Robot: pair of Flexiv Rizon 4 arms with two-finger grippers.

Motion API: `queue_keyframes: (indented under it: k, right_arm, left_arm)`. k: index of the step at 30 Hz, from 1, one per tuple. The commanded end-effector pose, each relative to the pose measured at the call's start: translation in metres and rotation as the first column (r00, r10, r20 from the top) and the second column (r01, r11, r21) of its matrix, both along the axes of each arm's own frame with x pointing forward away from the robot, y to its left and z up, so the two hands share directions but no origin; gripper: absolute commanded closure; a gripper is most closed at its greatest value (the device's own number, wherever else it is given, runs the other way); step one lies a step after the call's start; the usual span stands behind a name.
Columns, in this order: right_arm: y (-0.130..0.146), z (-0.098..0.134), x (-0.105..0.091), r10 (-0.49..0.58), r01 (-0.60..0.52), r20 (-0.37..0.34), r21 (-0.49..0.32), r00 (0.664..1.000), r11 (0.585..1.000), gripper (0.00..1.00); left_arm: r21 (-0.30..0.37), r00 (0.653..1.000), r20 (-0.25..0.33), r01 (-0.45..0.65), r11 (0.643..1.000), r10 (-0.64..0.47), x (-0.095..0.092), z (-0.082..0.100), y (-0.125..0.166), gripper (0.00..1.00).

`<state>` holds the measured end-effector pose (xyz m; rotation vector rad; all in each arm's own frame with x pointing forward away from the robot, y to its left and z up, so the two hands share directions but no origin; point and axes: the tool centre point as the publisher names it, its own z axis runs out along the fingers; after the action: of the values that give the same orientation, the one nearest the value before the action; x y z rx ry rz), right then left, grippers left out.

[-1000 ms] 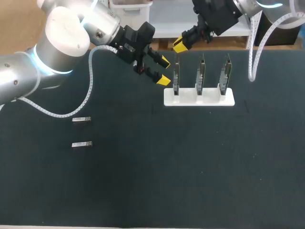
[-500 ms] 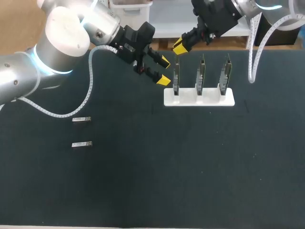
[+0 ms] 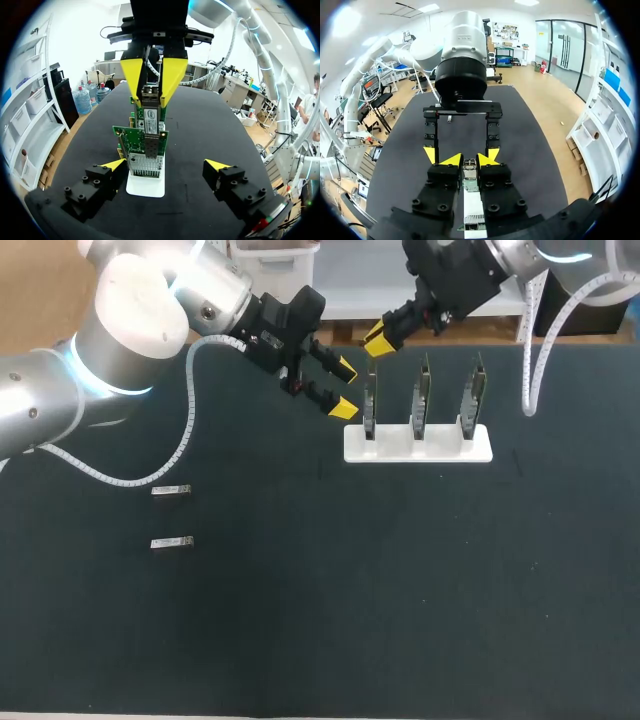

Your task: Pick up the optical module with the left hand, and insert it into the network port with the right hand.

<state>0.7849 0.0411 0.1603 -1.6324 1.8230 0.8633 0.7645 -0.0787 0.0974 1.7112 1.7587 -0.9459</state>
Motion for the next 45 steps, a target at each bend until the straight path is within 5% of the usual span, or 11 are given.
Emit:
queue_keyframes:
  k: [1, 20, 22, 45]
  right_arm:
    - [-0.0004, -0.0026, 0.0008, 0.000, 0.000, -0.004, 0.000, 1.000, 1.000, 1.00]
    - [-0.0001, -0.0052, 0.0013, 0.002, -0.002, -0.012, 0.000, 1.000, 1.000, 0.99]
    - [-0.0005, -0.0045, 0.0015, 0.003, -0.003, -0.012, 0.002, 1.000, 1.000, 0.00]
    - [-0.0039, 0.0038, -0.0015, 0.017, -0.016, -0.022, 0.037, 1.000, 0.999, 0.00]
  left_arm:
    - [0.003, 1.000, 0.000, -0.001, 1.000, 0.001, 0.0001, 0.0005, -0.0001, 0.00]
    - [0.003, 1.000, 0.000, -0.001, 1.000, 0.001, 0.0001, 0.0005, -0.0001, 0.00]
    - [0.003, 1.000, 0.000, -0.001, 1.000, 0.001, 0.0001, 0.0005, -0.0001, 0.00]
    - [0.003, 1.000, 0.000, -0.001, 1.000, 0.001, 0.0001, 0.0005, -0.0001, 0.00]
